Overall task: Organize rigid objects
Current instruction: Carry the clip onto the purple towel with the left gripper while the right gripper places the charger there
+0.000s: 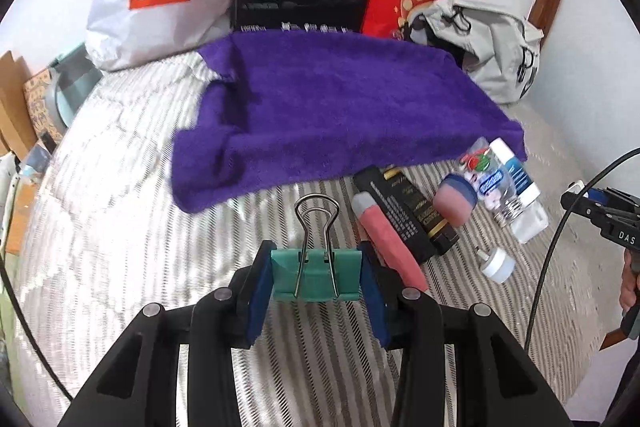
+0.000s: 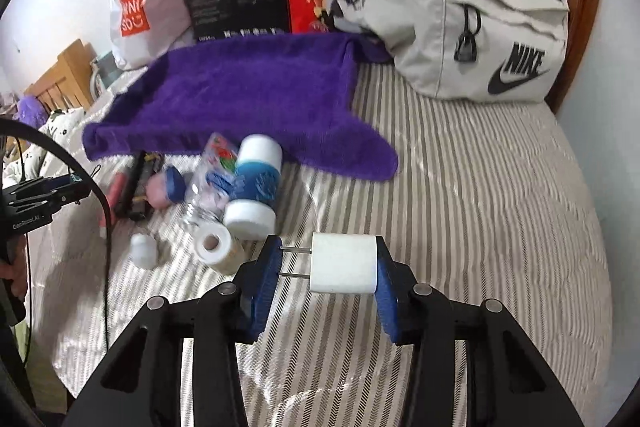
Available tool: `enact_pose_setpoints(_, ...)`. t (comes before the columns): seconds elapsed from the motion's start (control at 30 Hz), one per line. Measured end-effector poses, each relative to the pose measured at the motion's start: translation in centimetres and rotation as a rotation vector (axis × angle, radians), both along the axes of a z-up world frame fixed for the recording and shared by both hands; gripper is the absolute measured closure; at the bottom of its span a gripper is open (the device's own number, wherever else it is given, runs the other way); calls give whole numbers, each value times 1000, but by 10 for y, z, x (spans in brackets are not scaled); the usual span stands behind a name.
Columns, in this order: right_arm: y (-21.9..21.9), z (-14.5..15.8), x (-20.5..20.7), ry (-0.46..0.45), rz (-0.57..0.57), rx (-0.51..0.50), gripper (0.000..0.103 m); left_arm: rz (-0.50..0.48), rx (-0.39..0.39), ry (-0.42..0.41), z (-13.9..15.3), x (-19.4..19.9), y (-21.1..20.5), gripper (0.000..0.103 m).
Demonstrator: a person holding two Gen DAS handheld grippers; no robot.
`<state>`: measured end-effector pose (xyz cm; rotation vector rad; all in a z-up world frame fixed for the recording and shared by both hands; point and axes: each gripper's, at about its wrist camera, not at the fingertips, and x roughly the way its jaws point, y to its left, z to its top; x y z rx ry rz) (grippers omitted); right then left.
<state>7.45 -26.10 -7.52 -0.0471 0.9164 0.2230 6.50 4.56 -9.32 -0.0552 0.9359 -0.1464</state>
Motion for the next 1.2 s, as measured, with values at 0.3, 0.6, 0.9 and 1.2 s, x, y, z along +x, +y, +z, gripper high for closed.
enact_pose_setpoints(0.3,23,49,33,-81,88,71,59,25,-4,-54,49,15,13,64)
enact_pose_setpoints(0.6,37,56,120,-114,112,87,59,26,32,-84,70,85,16,64)
enact_pose_setpoints(0.9,55,7,215,-40,99,50,59,32,-15,-40,41,147,19,64)
enact_pose_setpoints(1.2,79,-37,264,68,117,-33,59,30,-5,6,17,175,21,64)
